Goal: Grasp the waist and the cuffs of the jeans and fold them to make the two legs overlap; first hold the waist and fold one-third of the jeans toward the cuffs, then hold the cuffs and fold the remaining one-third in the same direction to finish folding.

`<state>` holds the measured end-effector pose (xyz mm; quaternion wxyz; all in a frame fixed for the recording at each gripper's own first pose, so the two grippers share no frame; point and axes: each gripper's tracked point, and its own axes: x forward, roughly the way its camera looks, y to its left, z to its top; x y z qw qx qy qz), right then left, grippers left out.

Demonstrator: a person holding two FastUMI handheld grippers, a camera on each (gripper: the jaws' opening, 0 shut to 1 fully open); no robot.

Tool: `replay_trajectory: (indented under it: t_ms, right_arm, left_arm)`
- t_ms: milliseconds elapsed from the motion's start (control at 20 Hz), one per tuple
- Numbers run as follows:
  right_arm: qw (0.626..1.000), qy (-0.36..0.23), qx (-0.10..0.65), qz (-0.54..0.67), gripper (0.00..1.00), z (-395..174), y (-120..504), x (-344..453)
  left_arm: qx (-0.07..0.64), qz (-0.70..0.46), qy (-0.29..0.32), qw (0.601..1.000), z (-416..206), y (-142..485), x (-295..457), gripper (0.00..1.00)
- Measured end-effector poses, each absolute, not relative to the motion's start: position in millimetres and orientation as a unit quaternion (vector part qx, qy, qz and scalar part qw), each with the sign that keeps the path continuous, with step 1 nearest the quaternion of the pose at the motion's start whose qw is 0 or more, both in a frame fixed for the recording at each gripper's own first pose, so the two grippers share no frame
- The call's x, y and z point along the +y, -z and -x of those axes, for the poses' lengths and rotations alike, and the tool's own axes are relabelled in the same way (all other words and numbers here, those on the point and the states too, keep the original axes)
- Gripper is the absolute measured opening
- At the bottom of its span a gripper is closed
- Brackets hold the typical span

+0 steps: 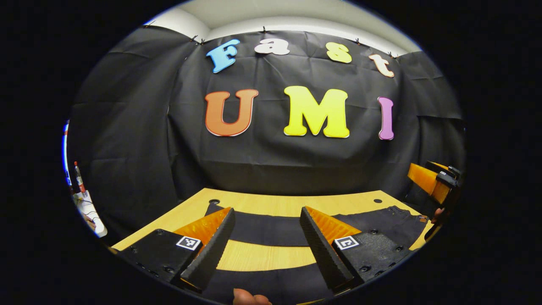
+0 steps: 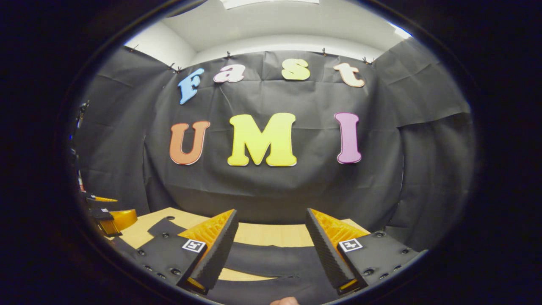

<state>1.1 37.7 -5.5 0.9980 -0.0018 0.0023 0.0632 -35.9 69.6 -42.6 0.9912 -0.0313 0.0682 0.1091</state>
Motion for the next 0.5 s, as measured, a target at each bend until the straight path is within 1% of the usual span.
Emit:
replay_trajectory:
  t_ms: [50,100,300,450,500]
  right_arm:
    - [0.998,-0.064,0.003,0.001,0.96,-1.0,5.7,38.7]
    - [0.998,-0.066,0.004,0.001,0.98,-0.5,6.8,39.6]
    - [0.997,-0.075,0.006,0.003,0.98,-0.6,8.1,45.2]
    - [0.997,-0.079,0.005,0.003,0.98,-2.1,8.2,48.1]
    - [0.997,-0.081,0.007,0.004,0.96,-2.5,9.3,49.6]
  left_arm:
    - [0.08,0.034,-0.117,0.989,40.4,49.0,75.1,0.99]
    - [0.09,0.037,-0.124,0.988,48.3,55.7,81.4,0.99]
    - [0.145,0.063,-0.153,0.976,84.9,88.1,105.6,0.99]
    - [0.198,0.118,-0.196,0.953,127.3,122.3,128.9,0.99]
    - [0.211,0.132,-0.213,0.945,138.5,132.8,138.3,0.99]
